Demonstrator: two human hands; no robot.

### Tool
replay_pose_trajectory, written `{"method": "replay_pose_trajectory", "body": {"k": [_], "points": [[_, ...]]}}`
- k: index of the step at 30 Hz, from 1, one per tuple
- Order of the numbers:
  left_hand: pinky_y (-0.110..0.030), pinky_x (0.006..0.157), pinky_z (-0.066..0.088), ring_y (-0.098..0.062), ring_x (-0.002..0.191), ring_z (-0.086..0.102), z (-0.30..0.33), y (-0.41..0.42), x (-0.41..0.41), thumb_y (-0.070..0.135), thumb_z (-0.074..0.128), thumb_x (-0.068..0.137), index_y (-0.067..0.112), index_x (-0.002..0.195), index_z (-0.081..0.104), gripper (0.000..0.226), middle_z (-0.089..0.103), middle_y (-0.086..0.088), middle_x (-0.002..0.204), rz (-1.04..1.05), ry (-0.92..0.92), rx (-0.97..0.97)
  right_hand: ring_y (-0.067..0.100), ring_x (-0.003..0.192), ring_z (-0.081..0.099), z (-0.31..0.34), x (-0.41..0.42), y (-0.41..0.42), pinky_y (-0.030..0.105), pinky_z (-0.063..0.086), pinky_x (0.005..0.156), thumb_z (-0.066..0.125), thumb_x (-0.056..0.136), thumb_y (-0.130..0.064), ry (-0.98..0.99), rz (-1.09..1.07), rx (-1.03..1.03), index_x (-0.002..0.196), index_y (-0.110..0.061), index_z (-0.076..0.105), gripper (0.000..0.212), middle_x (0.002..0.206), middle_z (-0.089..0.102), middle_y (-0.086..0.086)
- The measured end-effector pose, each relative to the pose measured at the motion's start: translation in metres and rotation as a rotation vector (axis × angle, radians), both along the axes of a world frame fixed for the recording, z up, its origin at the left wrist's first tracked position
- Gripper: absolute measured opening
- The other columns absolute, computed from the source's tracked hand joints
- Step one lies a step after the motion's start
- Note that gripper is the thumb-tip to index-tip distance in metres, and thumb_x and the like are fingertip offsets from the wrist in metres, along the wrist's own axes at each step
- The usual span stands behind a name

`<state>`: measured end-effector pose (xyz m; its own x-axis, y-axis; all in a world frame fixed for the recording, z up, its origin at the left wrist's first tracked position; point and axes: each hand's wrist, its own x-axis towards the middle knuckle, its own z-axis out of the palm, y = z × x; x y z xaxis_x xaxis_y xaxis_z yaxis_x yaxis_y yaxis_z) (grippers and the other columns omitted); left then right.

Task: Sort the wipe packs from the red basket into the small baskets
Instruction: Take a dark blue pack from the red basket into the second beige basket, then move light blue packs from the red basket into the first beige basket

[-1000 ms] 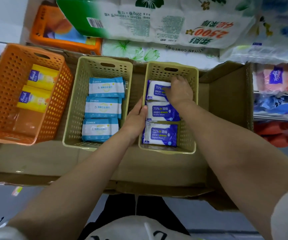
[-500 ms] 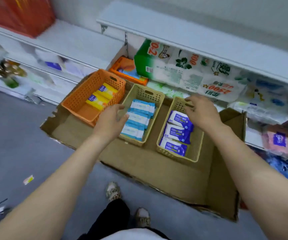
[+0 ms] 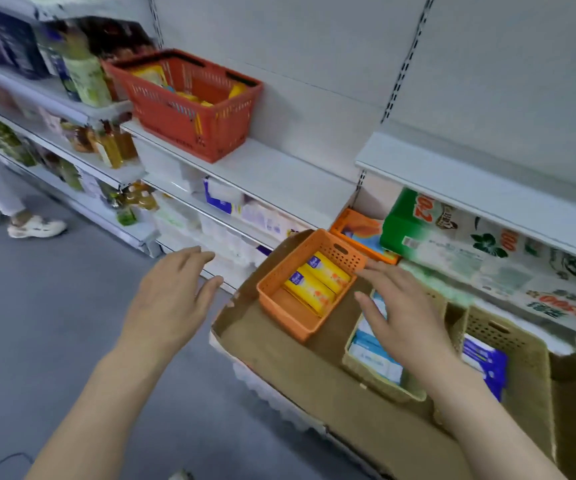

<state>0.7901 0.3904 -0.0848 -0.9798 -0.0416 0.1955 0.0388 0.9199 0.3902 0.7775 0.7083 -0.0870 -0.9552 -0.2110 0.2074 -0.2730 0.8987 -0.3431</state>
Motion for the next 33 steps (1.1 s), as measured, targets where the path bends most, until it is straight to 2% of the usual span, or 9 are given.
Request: {"method": "replay_pose_trajectory", "body": {"k": [5, 10, 13, 16, 22, 26, 33], "points": [[-0.045, 0.1, 0.045, -0.033, 0.122, 0.054, 0.012, -0.124, -0.049, 0.028, 0.065, 0.091, 0.008, 0.126, 0.063, 0.04, 0.06, -0.013, 0.132, -0.046, 0.018, -0.098, 0.021, 0.13, 0.047, -0.006, -0.056, -0.127, 0.026, 0.03, 0.104, 0.062, 0.095, -0.027, -0.003, -0.009, -0.068, 0.13, -0.017, 0.062, 0.036, 0.137, 0.057, 0.001], [-0.044, 0.098, 0.047, -0.034, 0.117, 0.057, 0.022, -0.214, -0.118, 0.026, 0.066, 0.092, 0.005, 0.125, 0.063, 0.04, 0.062, -0.014, 0.126, -0.081, 0.022, -0.168, 0.022, 0.129, 0.049, 0.005, -0.127, -0.225, 0.034, 0.039, 0.105, 0.059, 0.095, -0.03, -0.01, 0.006, -0.113, 0.131, -0.021, 0.061, 0.038, 0.137, 0.057, 0.002], [-0.044, 0.102, 0.045, -0.031, 0.123, 0.053, 0.021, -0.249, -0.166, 0.03, 0.062, 0.094, 0.008, 0.13, 0.06, 0.042, 0.059, -0.011, 0.133, -0.098, 0.023, -0.172, 0.02, 0.127, 0.048, 0.012, -0.178, -0.27, 0.024, 0.034, 0.101, 0.061, 0.094, -0.028, 0.044, 0.029, -0.15, 0.129, -0.021, 0.063, 0.035, 0.134, 0.059, 0.002], [-0.041, 0.103, 0.042, -0.028, 0.126, 0.05, 0.018, -0.279, -0.225, 0.033, 0.059, 0.095, 0.011, 0.134, 0.056, 0.044, 0.056, -0.008, 0.136, -0.107, 0.041, -0.193, 0.017, 0.128, 0.045, 0.009, -0.241, -0.306, 0.016, 0.027, 0.099, 0.059, 0.096, -0.03, 0.065, 0.042, -0.144, 0.129, -0.022, 0.062, 0.034, 0.137, 0.057, 0.0], [-0.038, 0.106, 0.038, -0.027, 0.13, 0.046, 0.038, -0.324, -0.36, 0.034, 0.058, 0.096, 0.012, 0.136, 0.054, 0.045, 0.054, -0.007, 0.139, -0.129, 0.026, -0.214, 0.015, 0.13, 0.043, 0.018, -0.365, -0.364, 0.021, 0.033, 0.096, 0.059, 0.096, -0.031, 0.057, 0.023, -0.188, 0.13, -0.022, 0.062, 0.035, 0.138, 0.056, -0.002], [-0.038, 0.106, 0.037, -0.027, 0.129, 0.047, 0.046, -0.343, -0.447, 0.033, 0.061, 0.095, 0.012, 0.135, 0.055, 0.045, 0.054, -0.007, 0.138, -0.172, 0.026, -0.213, 0.023, 0.125, 0.05, 0.032, -0.441, -0.388, 0.033, 0.042, 0.096, 0.062, 0.095, -0.028, 0.066, 0.009, -0.185, 0.128, -0.019, 0.063, 0.035, 0.136, 0.058, 0.001], [-0.038, 0.104, 0.039, -0.026, 0.125, 0.049, 0.028, -0.363, -0.585, 0.036, 0.06, 0.094, 0.015, 0.135, 0.053, 0.047, 0.056, -0.004, 0.135, -0.278, 0.031, -0.162, 0.027, 0.127, 0.049, 0.032, -0.544, -0.415, 0.032, 0.038, 0.103, 0.064, 0.093, -0.025, 0.017, -0.076, -0.137, 0.128, -0.015, 0.064, 0.036, 0.137, 0.057, 0.006]]}}
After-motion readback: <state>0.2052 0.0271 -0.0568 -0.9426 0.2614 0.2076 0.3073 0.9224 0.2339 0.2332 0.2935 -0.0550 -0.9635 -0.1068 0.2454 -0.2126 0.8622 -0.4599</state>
